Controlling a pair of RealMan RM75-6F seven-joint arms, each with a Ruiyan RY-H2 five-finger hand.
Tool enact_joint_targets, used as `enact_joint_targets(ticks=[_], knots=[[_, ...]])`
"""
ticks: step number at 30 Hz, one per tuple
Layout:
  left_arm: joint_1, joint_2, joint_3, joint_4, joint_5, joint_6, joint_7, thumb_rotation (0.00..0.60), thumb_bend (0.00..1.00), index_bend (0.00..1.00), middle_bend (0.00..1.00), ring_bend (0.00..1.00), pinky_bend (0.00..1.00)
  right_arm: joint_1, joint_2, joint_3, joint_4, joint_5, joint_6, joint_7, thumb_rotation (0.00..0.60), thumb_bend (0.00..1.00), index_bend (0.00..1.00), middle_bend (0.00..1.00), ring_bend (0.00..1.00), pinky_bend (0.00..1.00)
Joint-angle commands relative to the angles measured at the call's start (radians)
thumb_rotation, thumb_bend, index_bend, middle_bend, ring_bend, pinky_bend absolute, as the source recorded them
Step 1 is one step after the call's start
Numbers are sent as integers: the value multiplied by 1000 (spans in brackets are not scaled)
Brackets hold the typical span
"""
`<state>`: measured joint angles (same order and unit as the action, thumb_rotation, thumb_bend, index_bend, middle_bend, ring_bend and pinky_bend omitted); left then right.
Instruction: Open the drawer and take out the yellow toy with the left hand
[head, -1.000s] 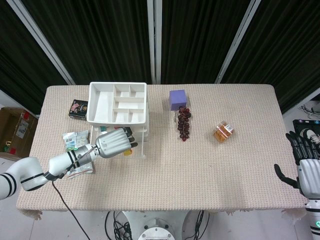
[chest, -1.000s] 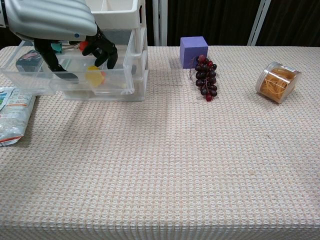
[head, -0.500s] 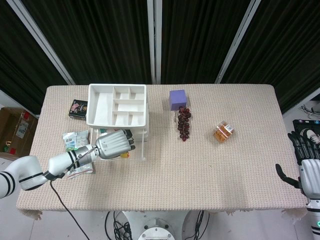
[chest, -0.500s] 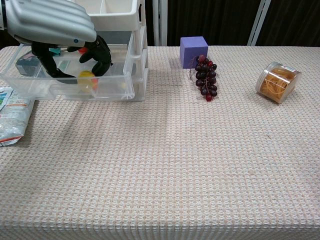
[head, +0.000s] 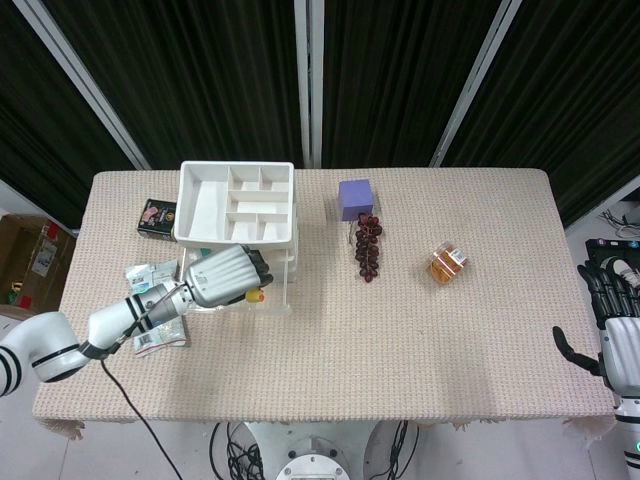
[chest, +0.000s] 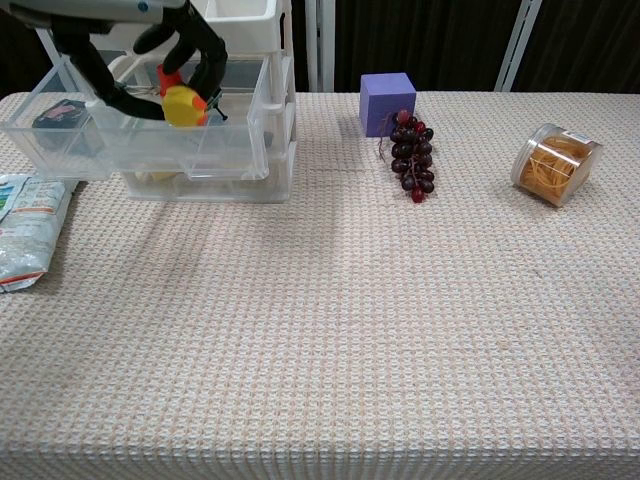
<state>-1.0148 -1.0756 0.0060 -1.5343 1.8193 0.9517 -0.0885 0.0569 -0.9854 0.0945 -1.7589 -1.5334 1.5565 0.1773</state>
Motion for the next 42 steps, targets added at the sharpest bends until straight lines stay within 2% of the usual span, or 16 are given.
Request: enact_joint_targets(ticks=[1, 5, 8, 18, 23, 31, 40, 42], knots=[[62, 13, -46, -24, -25, 128, 57, 600, 425, 548, 480, 523, 611, 2, 0, 1, 4, -3, -2, 4, 600, 287, 0, 35, 0, 0], [108, -15, -61, -54, 0, 226, 136, 600, 419, 546, 480, 522, 611, 6, -1, 1, 10, -8, -6, 11, 600, 287, 0, 35, 0, 0], [119, -57, -56, -76, 30, 241, 207, 600, 416, 547, 480, 522, 611, 8, -3, -1, 15, -12, -9, 14, 600, 287, 0, 35, 0, 0], [95, -248, -55, -118, 68, 147, 435, 600, 414, 532, 479, 523, 618, 6, -5, -5, 32, -16, -9, 34, 600, 287, 0, 34, 0, 0], [76, -329, -46, -70, 72, 77, 521, 600, 415, 532, 480, 522, 622, 8, -8, -6, 43, -12, -15, 45, 600, 286, 0, 34, 0, 0], [58, -435, -27, 30, 53, -7, 592, 600, 415, 520, 479, 522, 622, 11, -15, -5, 56, -6, -22, 54, 600, 287, 0, 34, 0, 0], [61, -504, -19, 86, 20, -35, 629, 600, 408, 391, 443, 508, 590, 11, -12, -5, 54, -4, -23, 52, 600, 287, 0, 35, 0, 0], [61, -505, -16, 87, 20, -35, 630, 600, 374, 333, 407, 472, 526, 11, -11, -5, 53, -5, -22, 52, 600, 287, 0, 35, 0, 0]])
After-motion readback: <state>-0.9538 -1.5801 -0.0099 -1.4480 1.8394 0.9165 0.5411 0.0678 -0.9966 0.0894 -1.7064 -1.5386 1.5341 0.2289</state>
